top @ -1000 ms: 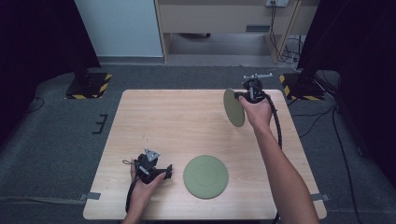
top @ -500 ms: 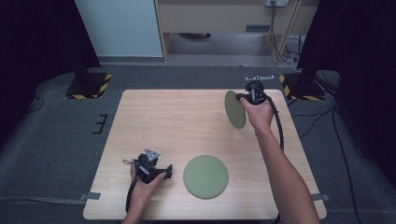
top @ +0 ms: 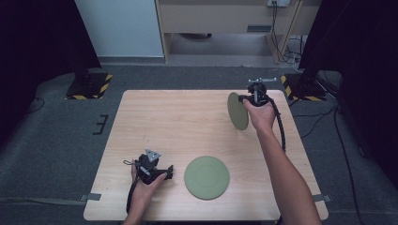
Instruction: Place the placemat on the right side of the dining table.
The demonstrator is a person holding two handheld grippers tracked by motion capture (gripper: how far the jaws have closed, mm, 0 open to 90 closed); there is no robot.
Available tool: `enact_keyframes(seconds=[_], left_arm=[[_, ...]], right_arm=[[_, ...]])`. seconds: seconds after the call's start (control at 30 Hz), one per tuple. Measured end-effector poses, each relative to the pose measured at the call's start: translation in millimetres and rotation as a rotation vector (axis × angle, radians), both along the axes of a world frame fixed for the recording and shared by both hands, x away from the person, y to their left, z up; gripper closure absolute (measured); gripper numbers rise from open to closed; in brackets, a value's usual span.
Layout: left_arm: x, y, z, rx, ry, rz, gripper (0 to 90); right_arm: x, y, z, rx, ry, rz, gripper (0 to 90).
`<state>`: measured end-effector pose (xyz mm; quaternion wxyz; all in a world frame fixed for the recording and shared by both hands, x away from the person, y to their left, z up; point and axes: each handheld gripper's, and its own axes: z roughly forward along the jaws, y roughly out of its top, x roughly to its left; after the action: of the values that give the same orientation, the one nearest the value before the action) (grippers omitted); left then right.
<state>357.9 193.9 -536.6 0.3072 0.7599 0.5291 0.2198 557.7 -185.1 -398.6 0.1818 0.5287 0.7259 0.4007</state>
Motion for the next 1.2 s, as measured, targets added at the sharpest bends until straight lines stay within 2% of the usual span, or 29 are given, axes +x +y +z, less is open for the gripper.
enact_keyframes(seconds=[0.57, 0.73, 1.2], left_arm=[[0.7, -0.6, -0.1, 0.003, 0.003, 0.008, 0.6], [1.2, -0.9, -0.2, 0.002, 0.003, 0.011, 0.3], [1.0, -1.4, -0.3, 0.001, 0.002, 0.022, 0.2]], right_arm=[[15.2, -33.0, -7.7, -0.010, 0.005, -0.044, 86.0], [19.0, -46.0, -15.1, -0.025, 0.014, -0.059, 86.0], [21.8, -87.7, -47.5, 0.008, 0.056, -0.091, 86.0]])
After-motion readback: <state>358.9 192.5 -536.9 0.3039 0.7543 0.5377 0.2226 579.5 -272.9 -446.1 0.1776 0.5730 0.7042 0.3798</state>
